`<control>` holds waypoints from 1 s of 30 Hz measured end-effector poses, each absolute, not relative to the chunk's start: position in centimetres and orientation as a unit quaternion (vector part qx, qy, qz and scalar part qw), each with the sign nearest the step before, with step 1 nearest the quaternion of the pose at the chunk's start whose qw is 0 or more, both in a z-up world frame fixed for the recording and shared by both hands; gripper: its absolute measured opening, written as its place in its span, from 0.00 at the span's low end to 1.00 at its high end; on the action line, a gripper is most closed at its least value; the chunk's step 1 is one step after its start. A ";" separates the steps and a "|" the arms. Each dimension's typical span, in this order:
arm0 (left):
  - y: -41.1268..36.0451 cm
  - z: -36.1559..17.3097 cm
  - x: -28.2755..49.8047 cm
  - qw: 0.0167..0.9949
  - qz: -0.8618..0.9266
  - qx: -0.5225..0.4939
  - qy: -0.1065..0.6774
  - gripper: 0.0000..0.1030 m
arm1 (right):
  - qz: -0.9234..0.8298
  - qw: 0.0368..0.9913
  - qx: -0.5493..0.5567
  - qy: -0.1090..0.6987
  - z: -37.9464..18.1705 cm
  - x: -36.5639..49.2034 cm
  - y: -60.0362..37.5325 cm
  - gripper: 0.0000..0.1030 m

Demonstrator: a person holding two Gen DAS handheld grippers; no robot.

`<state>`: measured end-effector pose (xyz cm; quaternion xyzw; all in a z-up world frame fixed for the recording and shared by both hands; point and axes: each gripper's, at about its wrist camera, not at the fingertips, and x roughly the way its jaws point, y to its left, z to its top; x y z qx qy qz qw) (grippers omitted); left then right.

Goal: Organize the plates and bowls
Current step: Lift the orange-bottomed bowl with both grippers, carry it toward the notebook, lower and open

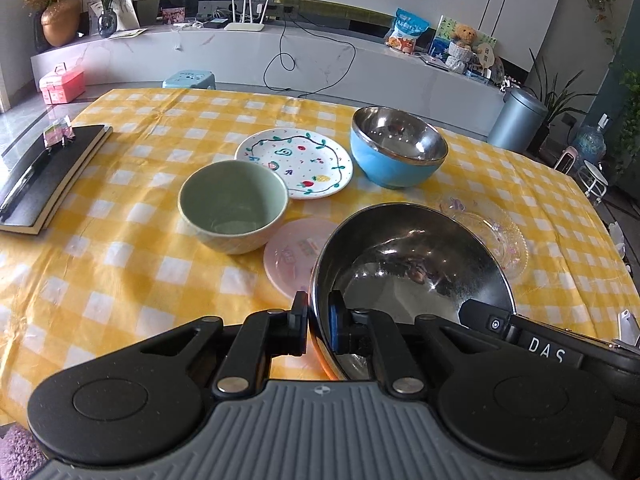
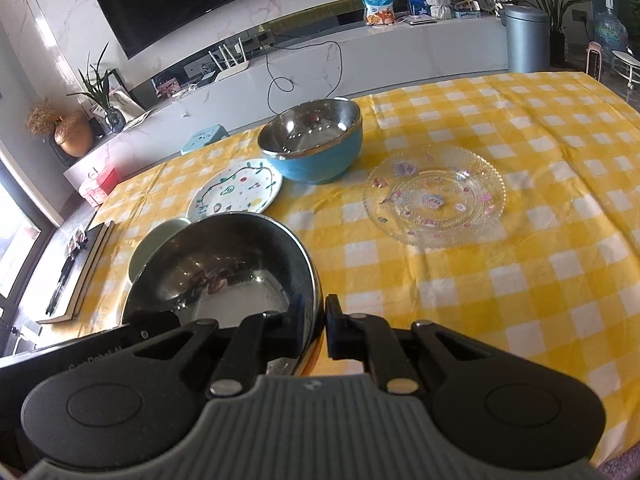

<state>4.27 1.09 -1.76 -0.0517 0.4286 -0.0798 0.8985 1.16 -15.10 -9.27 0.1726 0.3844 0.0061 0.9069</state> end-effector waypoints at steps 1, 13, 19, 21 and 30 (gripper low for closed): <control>1.4 -1.8 3.9 0.898 -0.076 -0.052 0.431 0.10 | 0.012 0.904 0.173 0.390 -9.5 0.8 -14.7 0.08; 6.7 -3.0 1.6 0.890 -0.026 -0.077 0.449 0.10 | 0.066 0.883 0.163 0.435 -10.9 -0.5 -9.9 0.09; 8.1 -3.8 1.4 0.886 -0.020 -0.093 0.454 0.10 | 0.067 0.875 0.161 0.451 -11.6 -0.1 -8.9 0.09; 8.5 -3.9 1.4 0.886 -0.018 -0.098 0.454 0.10 | 0.065 0.873 0.162 0.455 -11.7 0.2 -8.8 0.09; 9.5 -4.5 1.8 0.886 -0.013 -0.108 0.451 0.09 | 0.063 0.876 0.143 0.457 -11.9 1.0 -7.5 0.10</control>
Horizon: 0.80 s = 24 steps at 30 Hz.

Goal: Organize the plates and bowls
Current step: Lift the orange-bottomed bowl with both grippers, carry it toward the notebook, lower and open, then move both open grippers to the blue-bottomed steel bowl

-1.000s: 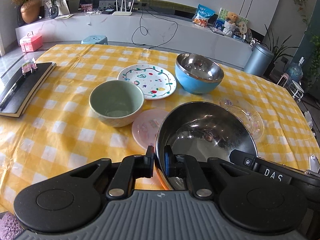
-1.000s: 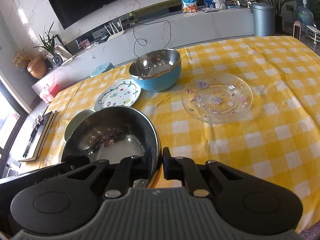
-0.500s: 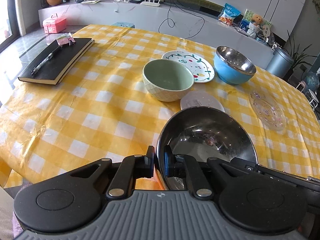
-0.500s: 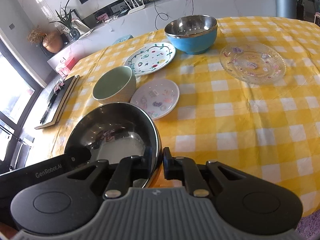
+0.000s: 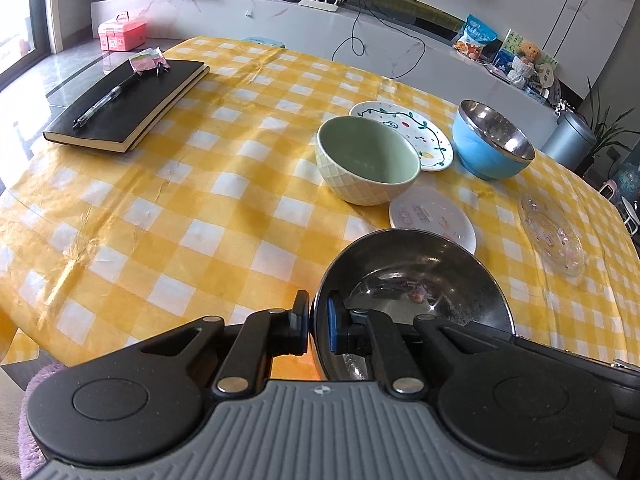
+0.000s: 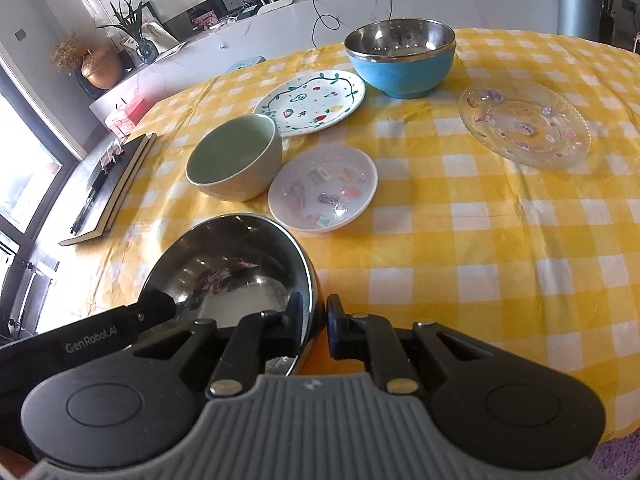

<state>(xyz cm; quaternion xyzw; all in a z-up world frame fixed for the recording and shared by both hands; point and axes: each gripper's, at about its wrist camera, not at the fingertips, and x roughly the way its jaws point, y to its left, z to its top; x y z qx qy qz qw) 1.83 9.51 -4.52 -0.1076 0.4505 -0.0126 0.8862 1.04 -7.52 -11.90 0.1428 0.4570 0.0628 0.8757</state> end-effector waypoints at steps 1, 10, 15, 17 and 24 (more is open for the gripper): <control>9.5 -4.5 1.8 0.887 -0.012 -0.107 0.449 0.09 | 0.062 0.874 0.145 0.459 -12.0 1.1 -7.5 0.10; 10.3 -4.5 2.3 0.894 0.006 -0.111 0.435 0.09 | 0.070 0.876 0.153 0.452 -12.2 1.9 -6.9 0.10; 10.4 -4.5 2.4 0.894 0.009 -0.111 0.435 0.11 | 0.082 0.878 0.146 0.448 -12.2 2.0 -6.5 0.15; 10.4 -4.3 2.3 0.897 0.013 -0.107 0.428 0.15 | 0.087 0.879 0.153 0.444 -12.0 1.8 -6.7 0.18; 9.4 -2.2 1.6 0.916 0.019 -0.085 0.391 0.38 | 0.094 0.903 0.147 0.392 -9.6 0.5 -8.0 0.33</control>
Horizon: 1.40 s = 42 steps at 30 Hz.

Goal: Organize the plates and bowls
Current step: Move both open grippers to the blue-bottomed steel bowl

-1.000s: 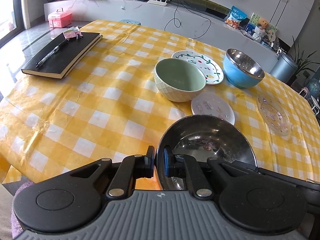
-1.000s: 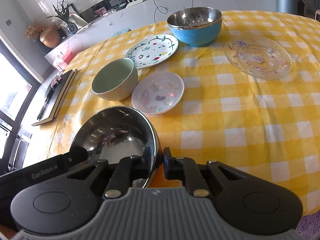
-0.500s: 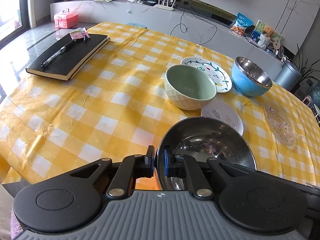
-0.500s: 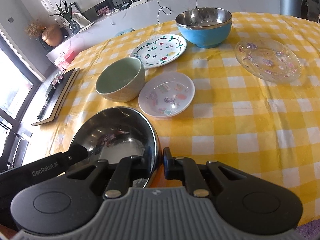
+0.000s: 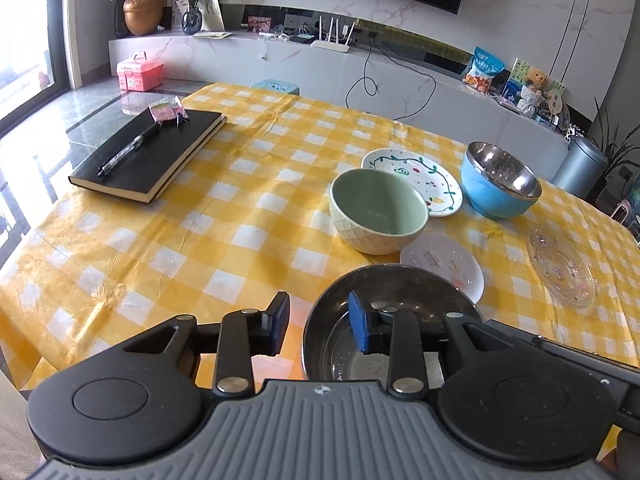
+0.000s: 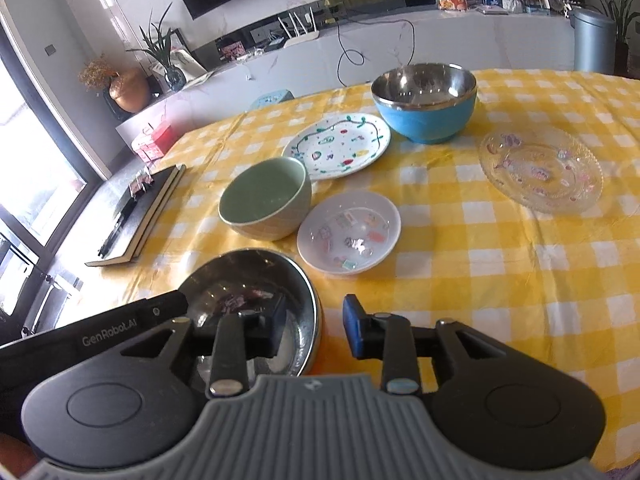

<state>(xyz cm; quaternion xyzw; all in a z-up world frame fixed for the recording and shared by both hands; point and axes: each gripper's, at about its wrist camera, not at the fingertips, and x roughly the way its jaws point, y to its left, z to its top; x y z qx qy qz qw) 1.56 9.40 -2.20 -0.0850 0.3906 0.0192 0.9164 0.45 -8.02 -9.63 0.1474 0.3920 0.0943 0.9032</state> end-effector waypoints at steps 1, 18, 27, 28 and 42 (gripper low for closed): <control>9.3 -1.8 1.5 0.919 0.019 -0.083 0.384 0.40 | 0.093 0.907 0.149 0.384 -9.3 0.3 -8.4 0.37; 2.5 0.5 3.4 0.929 -0.058 -0.034 0.365 0.44 | -0.006 0.923 0.155 0.353 -8.6 0.0 -14.9 0.56; 0.9 0.6 6.8 0.917 -0.093 -0.026 0.387 0.44 | -0.010 0.925 0.137 0.354 -8.5 2.4 -16.0 0.59; 0.8 0.7 7.4 0.916 -0.097 -0.025 0.388 0.44 | -0.012 0.925 0.140 0.353 -8.3 2.9 -16.3 0.60; -1.4 1.4 17.6 0.904 -0.117 -0.040 0.409 0.44 | -0.031 0.924 0.150 0.350 -6.6 12.4 -18.8 0.57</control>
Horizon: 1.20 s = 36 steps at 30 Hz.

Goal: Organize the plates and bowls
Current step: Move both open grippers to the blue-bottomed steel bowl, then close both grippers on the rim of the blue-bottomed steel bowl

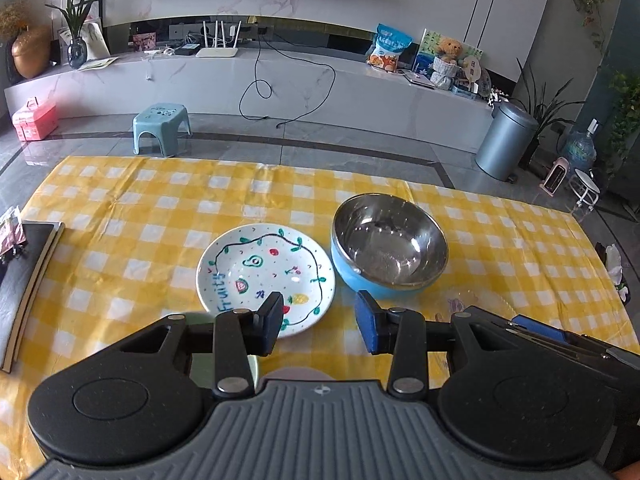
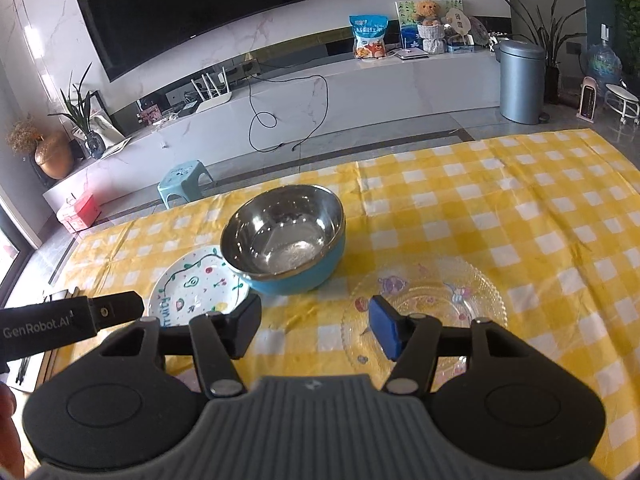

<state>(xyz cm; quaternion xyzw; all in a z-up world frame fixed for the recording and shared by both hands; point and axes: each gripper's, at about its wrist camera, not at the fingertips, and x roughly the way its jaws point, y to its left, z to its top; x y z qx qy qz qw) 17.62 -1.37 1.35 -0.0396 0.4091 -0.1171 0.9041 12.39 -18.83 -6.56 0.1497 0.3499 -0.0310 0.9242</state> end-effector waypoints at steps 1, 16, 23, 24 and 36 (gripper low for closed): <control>-1.6 1.2 18.4 0.902 -0.119 -0.044 0.412 0.44 | -0.034 0.924 0.150 0.350 -6.6 13.1 -19.0 0.54; -4.7 -4.0 26.7 0.878 -0.100 -0.059 0.464 0.44 | -0.082 0.904 0.171 0.383 -9.8 21.5 -20.8 0.46; -5.8 -5.3 28.2 0.870 -0.095 -0.052 0.480 0.41 | -0.082 0.898 0.184 0.392 -10.8 23.6 -21.0 0.35; -5.9 -5.5 28.4 0.869 -0.095 -0.053 0.483 0.37 | -0.082 0.897 0.186 0.393 -11.0 23.7 -21.0 0.33; -6.9 -6.6 28.5 0.865 -0.093 -0.043 0.492 0.14 | -0.073 0.887 0.211 0.405 -12.0 24.5 -21.2 0.15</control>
